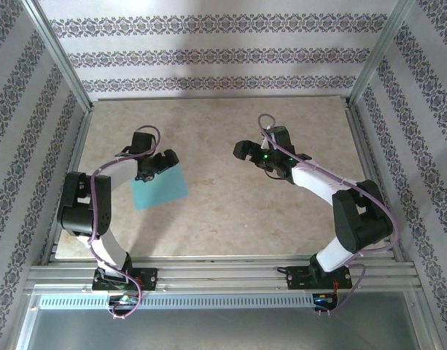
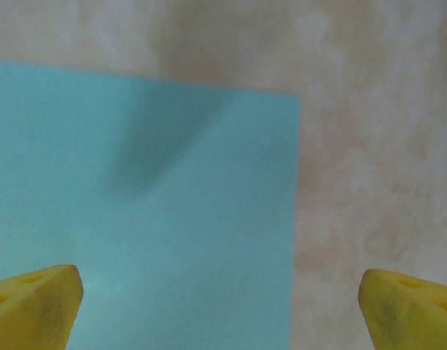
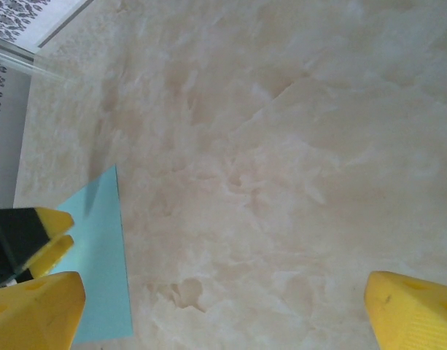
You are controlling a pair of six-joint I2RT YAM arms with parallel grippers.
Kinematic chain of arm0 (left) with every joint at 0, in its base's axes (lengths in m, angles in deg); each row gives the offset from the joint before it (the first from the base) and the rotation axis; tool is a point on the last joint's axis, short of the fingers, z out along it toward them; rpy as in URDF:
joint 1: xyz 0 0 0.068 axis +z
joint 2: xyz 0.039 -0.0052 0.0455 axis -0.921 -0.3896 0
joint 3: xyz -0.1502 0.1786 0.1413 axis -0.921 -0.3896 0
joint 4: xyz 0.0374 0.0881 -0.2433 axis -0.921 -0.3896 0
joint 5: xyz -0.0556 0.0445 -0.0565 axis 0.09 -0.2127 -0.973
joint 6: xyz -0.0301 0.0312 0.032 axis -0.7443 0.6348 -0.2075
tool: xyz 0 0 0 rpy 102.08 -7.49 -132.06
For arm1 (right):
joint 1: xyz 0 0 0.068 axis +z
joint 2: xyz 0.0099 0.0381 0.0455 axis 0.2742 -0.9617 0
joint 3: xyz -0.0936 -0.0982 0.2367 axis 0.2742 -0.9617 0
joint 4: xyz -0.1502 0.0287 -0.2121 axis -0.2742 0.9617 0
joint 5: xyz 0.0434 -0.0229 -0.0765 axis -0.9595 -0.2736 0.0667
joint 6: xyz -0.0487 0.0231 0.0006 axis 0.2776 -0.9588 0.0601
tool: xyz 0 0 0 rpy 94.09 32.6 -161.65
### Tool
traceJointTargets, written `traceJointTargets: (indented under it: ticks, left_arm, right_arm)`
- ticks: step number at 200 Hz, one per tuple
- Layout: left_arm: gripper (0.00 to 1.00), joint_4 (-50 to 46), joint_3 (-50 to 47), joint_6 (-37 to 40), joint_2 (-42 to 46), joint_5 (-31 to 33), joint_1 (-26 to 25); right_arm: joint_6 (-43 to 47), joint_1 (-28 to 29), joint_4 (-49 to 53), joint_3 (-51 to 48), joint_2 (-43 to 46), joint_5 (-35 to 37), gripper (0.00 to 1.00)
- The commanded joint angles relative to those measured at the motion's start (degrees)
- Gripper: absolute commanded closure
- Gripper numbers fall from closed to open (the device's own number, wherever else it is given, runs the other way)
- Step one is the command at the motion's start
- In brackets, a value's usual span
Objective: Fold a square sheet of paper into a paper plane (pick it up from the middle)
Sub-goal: Move the square sheet of paper to the center of the table.
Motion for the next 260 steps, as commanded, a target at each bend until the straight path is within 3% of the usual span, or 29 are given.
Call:
traceJointTargets:
  ticks: [1,46,97,151,194,260]
  left_arm:
    - [0.04,-4.8,-0.6,-2.5,-1.4,-1.5,-1.9]
    - [0.04,-4.9,-3.7,-7.3,-1.4,-3.8,-8.3]
    - [0.04,-2.2,0.7,-15.6,-6.3,-7.0,-24.4]
    - [0.01,-22.0,11.6,-5.6,-5.2,6.4,-33.0]
    - [0.01,-36.3,18.5,0.2,-6.5,16.4,-34.8]
    - [0.03,-36.3,22.6,4.1,-13.1,12.6,-33.2]
  right_arm:
    - [-1.6,0.2,-1.0,1.7,-0.6,-0.2,0.02]
    - [-1.1,-0.2,0.4,1.2,0.3,2.0,0.02]
    - [-1.9,-2.2,0.8,-2.6,3.8,5.6,0.02]
    - [-2.3,-9.0,1.5,-8.8,11.0,7.6,0.02]
    - [2.0,-10.5,7.8,-8.9,12.5,7.6,0.02]
    - [6.3,-5.5,16.4,-8.3,11.4,6.6,0.02]
